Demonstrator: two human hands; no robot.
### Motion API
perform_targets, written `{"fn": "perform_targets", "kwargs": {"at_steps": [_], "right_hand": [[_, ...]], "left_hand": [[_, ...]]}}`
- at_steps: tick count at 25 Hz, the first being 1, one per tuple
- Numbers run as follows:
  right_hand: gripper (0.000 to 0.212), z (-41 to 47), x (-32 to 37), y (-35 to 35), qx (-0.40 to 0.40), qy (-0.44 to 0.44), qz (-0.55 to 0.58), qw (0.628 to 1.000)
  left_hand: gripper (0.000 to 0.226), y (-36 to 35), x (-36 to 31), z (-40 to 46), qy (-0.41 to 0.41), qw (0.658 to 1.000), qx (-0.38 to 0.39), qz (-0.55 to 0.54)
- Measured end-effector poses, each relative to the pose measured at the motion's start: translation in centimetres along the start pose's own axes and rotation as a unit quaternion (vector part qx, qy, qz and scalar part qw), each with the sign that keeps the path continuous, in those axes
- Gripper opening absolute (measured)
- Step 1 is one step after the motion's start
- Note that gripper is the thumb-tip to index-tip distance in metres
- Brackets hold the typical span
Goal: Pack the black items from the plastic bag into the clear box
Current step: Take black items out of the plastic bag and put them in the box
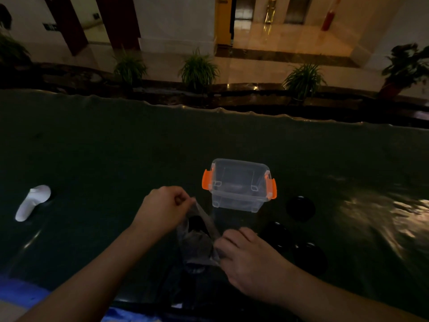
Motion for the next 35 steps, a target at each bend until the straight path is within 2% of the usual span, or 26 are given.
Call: {"fn": "perform_targets", "kwargs": {"at_steps": [2,4,6,8,10,13,16,18,21,23,26,27,28,30,31,33,35], "right_hand": [[0.028,-0.5,0.3,0.7,-0.002,-0.009,0.009,1.000],[0.037,0.3,0.7,2.0,-0.013,-0.030,0.095,0.995],[0.040,2.1,0.2,2.6,-0.011,-0.108,0.248,0.963],[0.040,3.8,-0.9,1.4,0.012,-0.230,0.345,0.910],[0.035,5.3,-1.4,-0.3,0.045,-0.297,0.338,0.892],[0.032,7.6,-2.0,-2.8,0.115,-0.315,0.305,0.891],[0.049,9.4,-2.1,-5.3,0.192,-0.268,0.283,0.901],[0.068,10.5,-1.9,-6.5,0.226,-0.224,0.226,0.921],[0.093,11.1,-2.0,-8.5,0.276,-0.205,0.163,0.925],[0.096,11.7,-2.0,-9.4,0.284,-0.176,0.112,0.936],[0.094,12.5,-2.7,-10.4,0.283,-0.200,0.152,0.926],[0.096,12.7,-2.9,-10.8,0.288,-0.204,0.155,0.923],[0.097,12.9,-2.9,-11.3,0.293,-0.202,0.150,0.922],[0.104,13.1,-2.8,-12.1,0.302,-0.193,0.146,0.922],[0.108,13.0,-2.7,-12.5,0.307,-0.188,0.147,0.921],[0.109,13.2,-2.4,-13.2,0.306,-0.188,0.152,0.921],[0.099,13.7,-2.0,-13.6,0.265,-0.200,0.157,0.930]], "left_hand": [[0.015,0.0,-0.5,-0.1,-0.015,1.000,-0.004,0.005],[0.014,-0.2,-0.8,-0.1,-0.026,1.000,0.003,-0.001],[0.012,-0.5,-1.1,-0.2,-0.033,0.999,0.009,-0.005],[0.012,-0.4,-1.1,-0.2,-0.034,0.999,0.006,0.000],[0.014,-0.3,-1.0,-0.3,-0.030,1.000,0.008,-0.001],[0.016,-0.2,-0.7,-0.4,-0.025,1.000,0.004,-0.010],[0.011,-0.4,-0.5,-0.4,-0.026,0.999,0.003,-0.022],[0.009,-0.5,-0.4,-0.2,-0.032,0.999,0.004,-0.027],[0.007,-0.8,-0.6,0.1,-0.045,0.998,0.006,-0.042],[0.012,-1.0,-0.8,0.1,-0.062,0.996,0.017,-0.065],[0.029,-1.3,2.0,-0.1,-0.051,0.988,-0.005,-0.145],[0.026,-1.5,3.9,-0.2,-0.044,0.991,-0.025,-0.123],[0.029,-1.9,5.8,-0.3,-0.042,0.997,-0.036,-0.058],[0.068,-4.6,9.7,-0.7,-0.031,0.995,0.006,0.099],[0.086,-6.3,11.3,-1.1,-0.019,0.988,0.044,0.145],[0.115,-9.7,13.6,-2.3,0.000,0.980,0.116,0.160],[0.139,-12.5,14.8,-3.5,0.010,0.978,0.160,0.131]]}}
Point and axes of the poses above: each hand's wrist, its own z-axis towards the middle knuckle, its own y-axis out of the back of the hand, x = y × z, the point moved 10 cm from there along z, towards the middle knuckle, and after that the axes turned 7 degrees about -y, right-handed, at the moved point
